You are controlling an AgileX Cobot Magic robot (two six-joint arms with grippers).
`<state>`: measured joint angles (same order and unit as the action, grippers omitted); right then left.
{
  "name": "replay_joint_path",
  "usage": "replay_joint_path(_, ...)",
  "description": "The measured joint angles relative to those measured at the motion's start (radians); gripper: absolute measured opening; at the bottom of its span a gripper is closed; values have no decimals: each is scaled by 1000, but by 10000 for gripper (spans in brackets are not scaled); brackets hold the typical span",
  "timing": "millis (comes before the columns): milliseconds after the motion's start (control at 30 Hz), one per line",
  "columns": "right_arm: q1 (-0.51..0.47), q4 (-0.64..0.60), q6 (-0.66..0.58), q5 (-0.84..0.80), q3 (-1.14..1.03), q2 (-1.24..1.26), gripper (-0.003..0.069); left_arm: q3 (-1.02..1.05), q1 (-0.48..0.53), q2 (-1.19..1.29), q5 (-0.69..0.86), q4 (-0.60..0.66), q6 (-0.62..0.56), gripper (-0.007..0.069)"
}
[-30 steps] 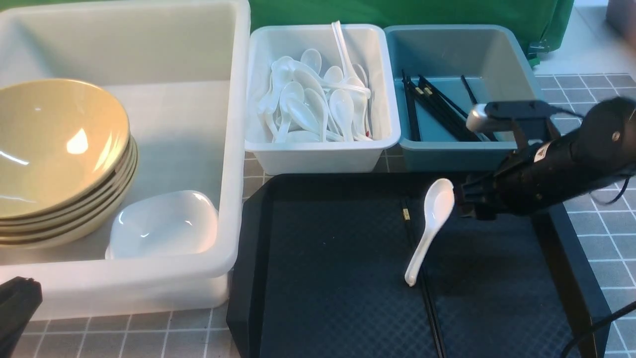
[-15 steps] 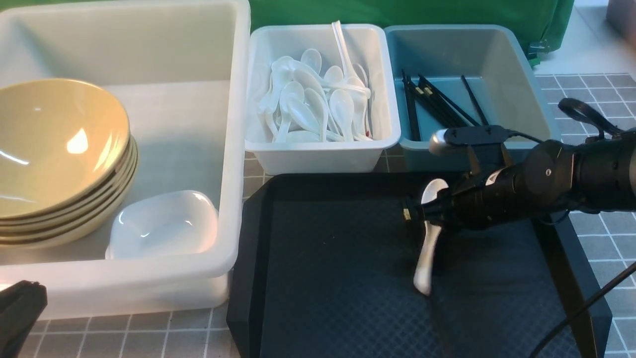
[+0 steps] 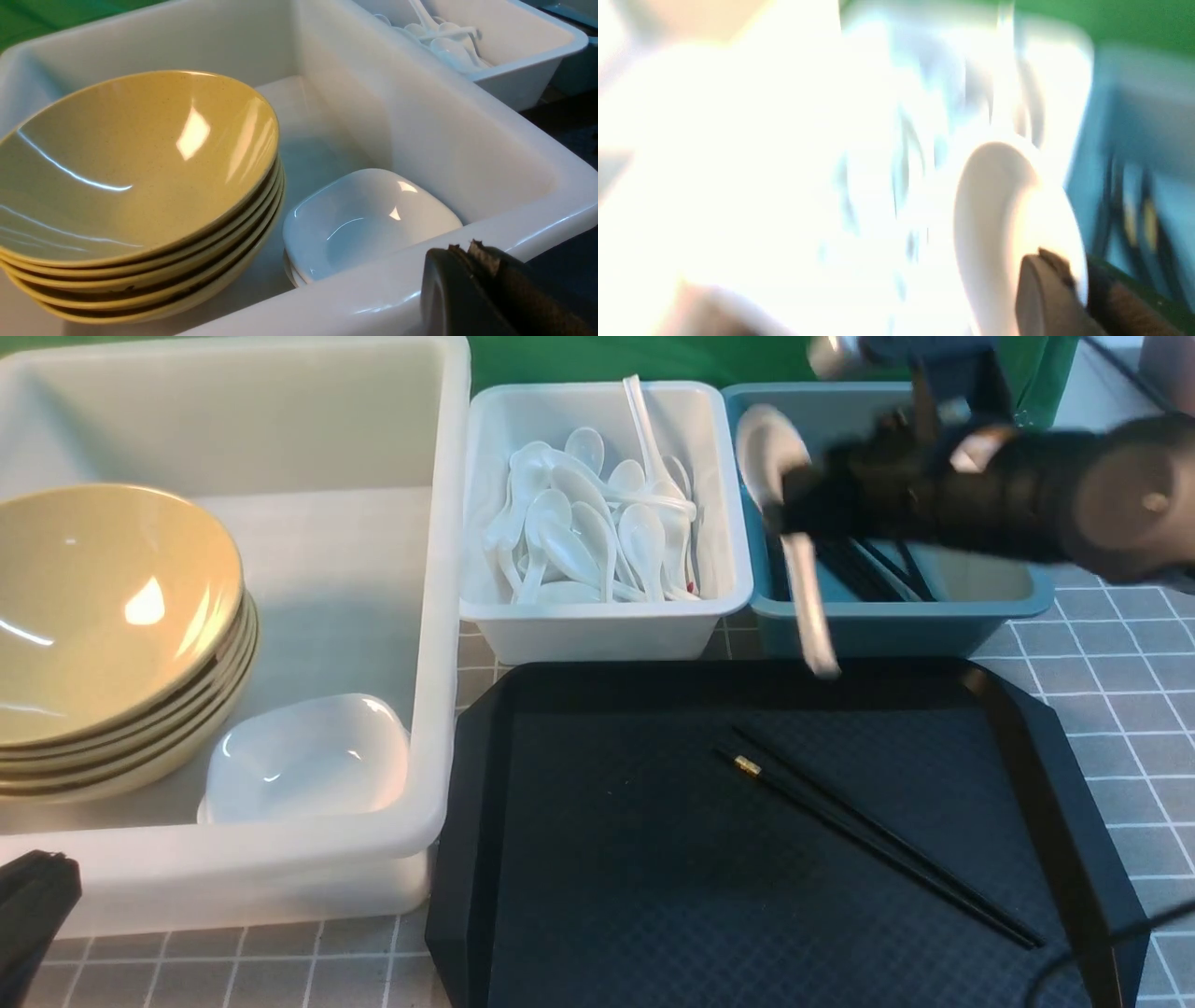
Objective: On grey table put chopsticks spoon bowls plates into blue grey white boxes.
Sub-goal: 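Place the white spoon into the bin of spoons with the right gripper, then move the grippers toward the tableware on the black tray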
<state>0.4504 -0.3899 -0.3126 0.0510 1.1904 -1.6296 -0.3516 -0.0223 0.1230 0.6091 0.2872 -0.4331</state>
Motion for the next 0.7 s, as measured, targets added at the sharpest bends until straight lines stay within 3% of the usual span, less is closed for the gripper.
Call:
replay_joint_path(67, 42, 0, -41, 164, 118, -106, 87, 0, 0, 0, -4, 0, 0, -8)
replay_joint_path(233, 52, 0, -157, 189, 352, -301, 188, 0, 0, 0, -5, 0, 0, -8)
replay_joint_path(333, 17, 2, -241, -62, 513, -417, 363, 1, 0, 0, -4, 0, 0, -8)
replay_joint_path(433, -19, 8, -228, -333, 564, -424, 459, 3, 0, 0, 3, 0, 0, -8)
replay_joint_path(533, -57, 27, -148, -619, 592, -385, 496, 6, 0, 0, 3, 0, 0, -8)
replay_joint_path(700, -90, 70, -42, -1069, 571, -292, 494, 6, 0, 0, -1, 0, 0, -8)
